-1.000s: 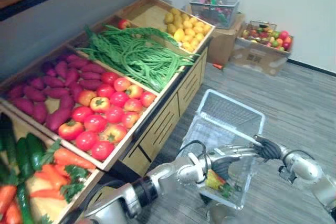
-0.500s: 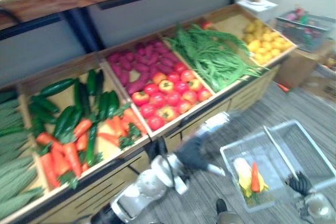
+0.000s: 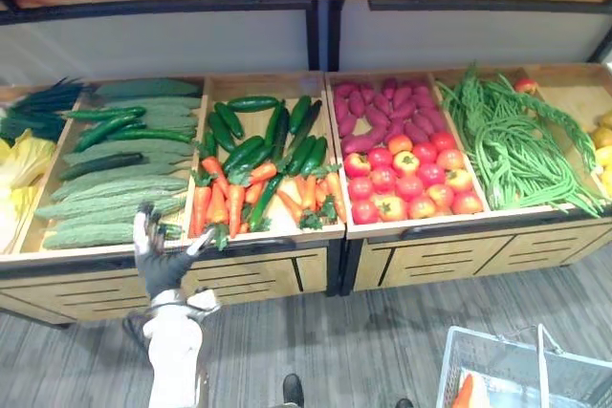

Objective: Pick vegetable in the basket

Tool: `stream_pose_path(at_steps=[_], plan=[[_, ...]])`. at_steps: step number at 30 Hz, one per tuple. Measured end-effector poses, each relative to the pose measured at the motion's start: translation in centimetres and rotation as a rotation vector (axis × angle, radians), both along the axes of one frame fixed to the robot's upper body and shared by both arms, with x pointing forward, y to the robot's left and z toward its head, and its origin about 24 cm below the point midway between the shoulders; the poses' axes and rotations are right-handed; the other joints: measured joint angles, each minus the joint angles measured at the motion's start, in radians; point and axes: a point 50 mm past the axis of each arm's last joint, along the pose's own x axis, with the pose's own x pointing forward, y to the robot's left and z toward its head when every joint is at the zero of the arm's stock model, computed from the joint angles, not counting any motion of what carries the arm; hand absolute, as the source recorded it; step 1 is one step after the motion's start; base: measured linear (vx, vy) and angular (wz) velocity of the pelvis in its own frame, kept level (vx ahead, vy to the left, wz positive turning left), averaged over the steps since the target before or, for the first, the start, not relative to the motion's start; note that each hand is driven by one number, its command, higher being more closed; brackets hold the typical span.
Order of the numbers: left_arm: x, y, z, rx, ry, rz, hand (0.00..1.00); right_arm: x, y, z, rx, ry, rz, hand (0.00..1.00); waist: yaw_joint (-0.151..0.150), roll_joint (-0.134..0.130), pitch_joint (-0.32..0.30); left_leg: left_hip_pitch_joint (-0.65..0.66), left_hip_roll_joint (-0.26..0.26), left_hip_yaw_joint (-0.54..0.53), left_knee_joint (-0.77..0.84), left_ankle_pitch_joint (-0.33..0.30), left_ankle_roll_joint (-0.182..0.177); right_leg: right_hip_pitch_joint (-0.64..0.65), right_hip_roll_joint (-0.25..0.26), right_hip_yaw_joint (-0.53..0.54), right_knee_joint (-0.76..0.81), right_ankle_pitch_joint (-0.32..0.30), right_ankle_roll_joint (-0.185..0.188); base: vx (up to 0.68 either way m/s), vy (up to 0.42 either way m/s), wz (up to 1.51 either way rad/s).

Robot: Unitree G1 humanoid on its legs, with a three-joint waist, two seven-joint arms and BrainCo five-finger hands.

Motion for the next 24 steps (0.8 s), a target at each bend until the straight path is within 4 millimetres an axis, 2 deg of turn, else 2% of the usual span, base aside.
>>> stream_pose_path(at_steps=[3,4,6,7,9,10,12,15,20,24], plan=[[-3.4,3.3,-4.5,-0.046,0.237,0.246,0.0,-0.7,1.3,-0.5,0.025,0.012,-0.019,1.0,-0.001,-0.005,-0.025,0.002,0.0,-0.014,0.0,-0.001,0.001,0.015,-0.001,-0.022,-0.003,-0.006,-0.002,0.02,0.01,0.15],[-3.7,3.5,-4.8,-0.042,0.264,0.266,0.0,-0.7,1.4,-0.6,0.027,0.014,-0.018,1.0,0.0,-0.006,-0.026,0.002,0.0,-0.014,0.0,-0.001,0.001,0.015,-0.001,-0.022,-0.003,-0.006,-0.003,0.03,0.007,0.07],[-6.7,4.6,-7.7,-0.073,0.443,0.383,0.0,-0.7,2.2,-0.9,0.045,0.012,-0.02,1.0,0.0,-0.005,-0.033,0.002,0.002,-0.014,-0.001,-0.001,0.001,0.017,-0.001,-0.024,-0.005,-0.007,-0.002,0.02,0.002,0.0],[-7.4,4.7,-8.6,-0.095,0.483,0.407,0.0,-0.7,2.4,-0.9,0.048,0.01,-0.02,1.0,0.0,-0.004,-0.034,0.002,0.002,-0.014,-0.001,-0.001,0.001,0.017,-0.001,-0.024,-0.006,-0.007,-0.002,0.04,0.003,0.0],[-10.7,4.7,-11.8,-0.2,0.653,0.479,0.0,-0.6,3.0,-1.1,0.064,0.008,-0.019,1.0,-0.001,-0.004,-0.039,0.003,0.003,-0.013,-0.001,-0.004,0.001,0.02,0.0,-0.024,-0.015,-0.007,-0.002,0.04,0.003,-0.01],[-11.6,4.5,-12.6,-0.229,0.694,0.494,0.0,-0.5,3.1,-1.1,0.067,0.007,-0.021,1.0,-0.001,-0.003,-0.04,0.003,0.003,-0.013,-0.001,-0.005,0.001,0.021,0.0,-0.024,-0.019,-0.007,-0.002,0.04,0.001,-0.02],[-14.9,3.5,-15.3,-0.366,0.851,0.547,0.0,-0.5,3.1,-1.2,0.075,0.004,-0.033,1.0,-0.005,-0.003,-0.044,0.002,0.003,-0.01,-0.001,-0.009,0.0,0.022,0.0,-0.022,-0.025,-0.008,-0.001,0.05,0.003,-0.03],[-17.3,1.5,-17.4,-0.503,1.001,0.482,0.0,-0.1,3.2,-1.3,0.087,0.006,-0.028,1.0,-0.008,-0.003,-0.044,0.002,0.004,-0.006,-0.001,-0.012,-0.002,0.021,0.003,-0.013,-0.032,-0.007,-0.002,0.06,-0.001,-0.05],[-17.1,-0.7,-18.6,-0.498,1.144,0.218,0.0,1.7,4.0,-1.5,0.113,0.0,0.049,1.0,-0.008,-0.002,-0.044,0.021,0.009,0.03,-0.001,-0.022,-0.016,0.015,0.011,0.028,-0.035,-0.004,-0.006,0.05,-0.004,-0.23],[-14.7,-2.6,-19.1,-0.419,1.197,-0.018,0.0,3.2,4.7,-1.4,0.132,-0.02,0.11,1.0,-0.026,-0.003,-0.04,0.032,0.009,0.046,0.0,-0.029,-0.02,0.014,0.013,0.047,-0.036,-0.004,-0.005,0.06,-0.011,-0.16]])
